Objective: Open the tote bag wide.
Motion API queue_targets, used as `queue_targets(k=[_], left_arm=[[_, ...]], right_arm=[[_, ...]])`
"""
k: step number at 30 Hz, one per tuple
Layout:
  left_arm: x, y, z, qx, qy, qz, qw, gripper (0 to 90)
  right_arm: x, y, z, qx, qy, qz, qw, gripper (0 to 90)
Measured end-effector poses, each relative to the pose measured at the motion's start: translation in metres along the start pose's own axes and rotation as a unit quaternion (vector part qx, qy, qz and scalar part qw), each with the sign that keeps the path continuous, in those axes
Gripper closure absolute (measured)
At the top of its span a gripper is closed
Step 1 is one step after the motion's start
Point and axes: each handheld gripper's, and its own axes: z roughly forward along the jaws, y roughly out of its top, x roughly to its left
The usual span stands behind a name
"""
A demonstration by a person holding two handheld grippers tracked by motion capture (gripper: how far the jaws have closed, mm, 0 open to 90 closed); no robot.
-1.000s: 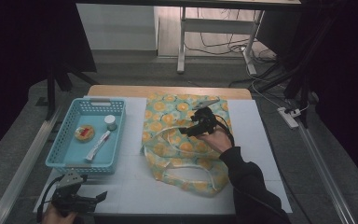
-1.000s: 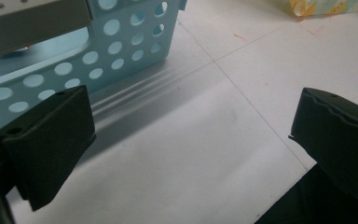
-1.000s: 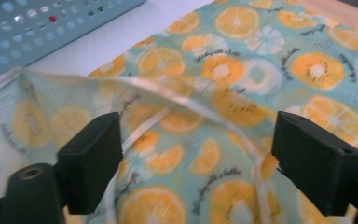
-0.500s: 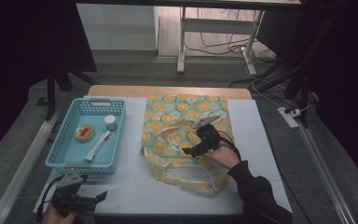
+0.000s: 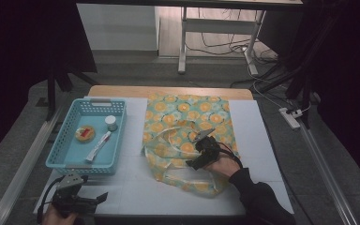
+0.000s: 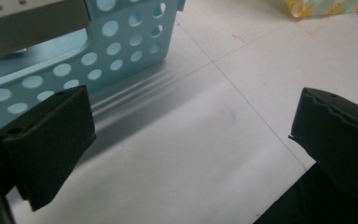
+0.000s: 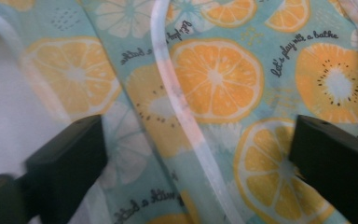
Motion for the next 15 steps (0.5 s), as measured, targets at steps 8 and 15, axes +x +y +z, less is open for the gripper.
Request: queue_targets(k=[8, 15], left_arm=[[0.000, 0.000, 0.000, 0.000, 0.001, 0.001, 1.0000, 0.0], [0.000, 0.000, 0.000, 0.001, 0.001, 0.001, 1.0000, 0.0]], right_arm=[[-0.001, 0.000, -0.010, -0.002, 0.010, -0.008, 0.9999, 56.0], [-0.002, 0.000, -0.012, -0.001, 0.019, -0.014, 0.9997, 88.5]])
